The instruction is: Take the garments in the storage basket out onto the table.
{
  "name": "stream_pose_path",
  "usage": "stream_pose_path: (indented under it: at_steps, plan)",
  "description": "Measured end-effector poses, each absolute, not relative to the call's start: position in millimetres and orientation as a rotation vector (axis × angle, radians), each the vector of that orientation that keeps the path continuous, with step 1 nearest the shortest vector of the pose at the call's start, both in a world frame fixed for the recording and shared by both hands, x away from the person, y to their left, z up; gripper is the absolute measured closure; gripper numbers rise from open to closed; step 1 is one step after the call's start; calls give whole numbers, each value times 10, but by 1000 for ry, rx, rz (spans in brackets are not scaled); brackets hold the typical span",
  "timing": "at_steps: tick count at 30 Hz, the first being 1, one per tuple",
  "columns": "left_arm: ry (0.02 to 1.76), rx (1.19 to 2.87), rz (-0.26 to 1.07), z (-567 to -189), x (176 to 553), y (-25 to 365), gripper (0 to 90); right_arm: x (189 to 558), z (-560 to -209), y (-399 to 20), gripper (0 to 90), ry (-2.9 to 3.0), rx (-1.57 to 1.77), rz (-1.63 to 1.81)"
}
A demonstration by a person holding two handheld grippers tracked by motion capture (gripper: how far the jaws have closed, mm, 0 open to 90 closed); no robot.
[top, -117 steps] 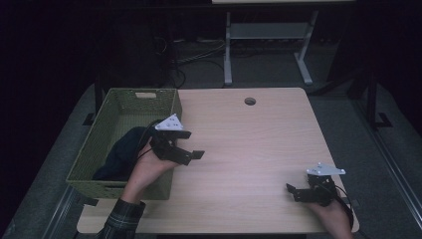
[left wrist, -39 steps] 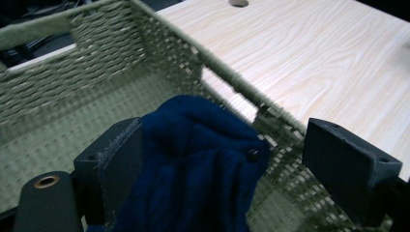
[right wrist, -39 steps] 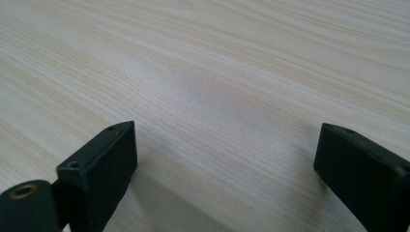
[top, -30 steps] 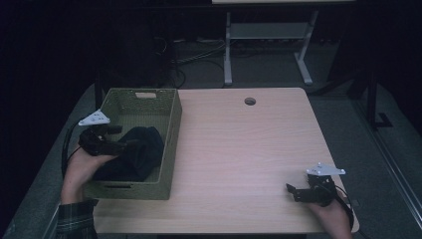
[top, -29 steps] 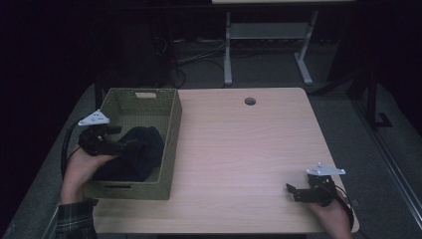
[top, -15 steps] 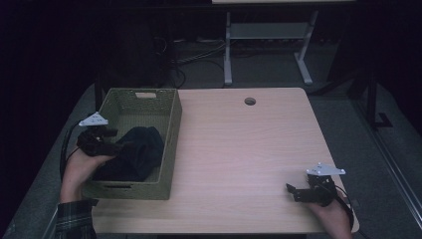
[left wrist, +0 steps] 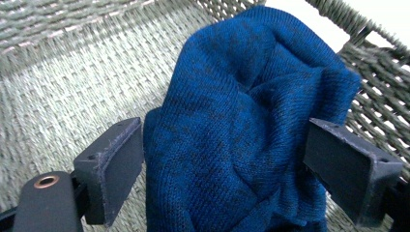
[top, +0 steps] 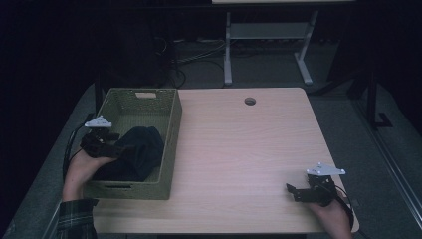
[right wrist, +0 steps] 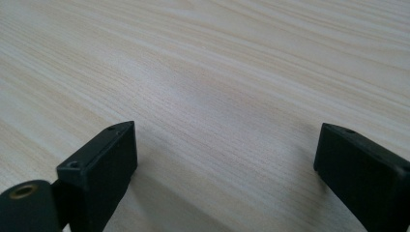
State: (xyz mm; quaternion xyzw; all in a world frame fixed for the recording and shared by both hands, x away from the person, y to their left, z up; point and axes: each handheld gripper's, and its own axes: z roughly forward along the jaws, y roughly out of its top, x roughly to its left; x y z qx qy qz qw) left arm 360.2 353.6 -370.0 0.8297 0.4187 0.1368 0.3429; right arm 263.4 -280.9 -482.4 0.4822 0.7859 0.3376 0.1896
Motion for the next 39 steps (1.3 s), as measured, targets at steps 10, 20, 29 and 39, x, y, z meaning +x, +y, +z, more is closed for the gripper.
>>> stream_pose_path:
  at_steps: [10,20,29,39]
  plan:
    - [1103,2236,308,-3827,3657,3476,152,2634,-4825,-2809,77,2209,1355,949]
    - [1108,2273,243,-3910,3688,3446,276,2634,-4825,-2809,77,2210,1355,949]
    - [1094,2328,218,-3927,3685,3418,506,2634,-4825,-2809,77,2209,1355,949]
    - [1110,2296,224,-3846,3661,3429,658,2634,-4825,-2809,77,2209,1355,949]
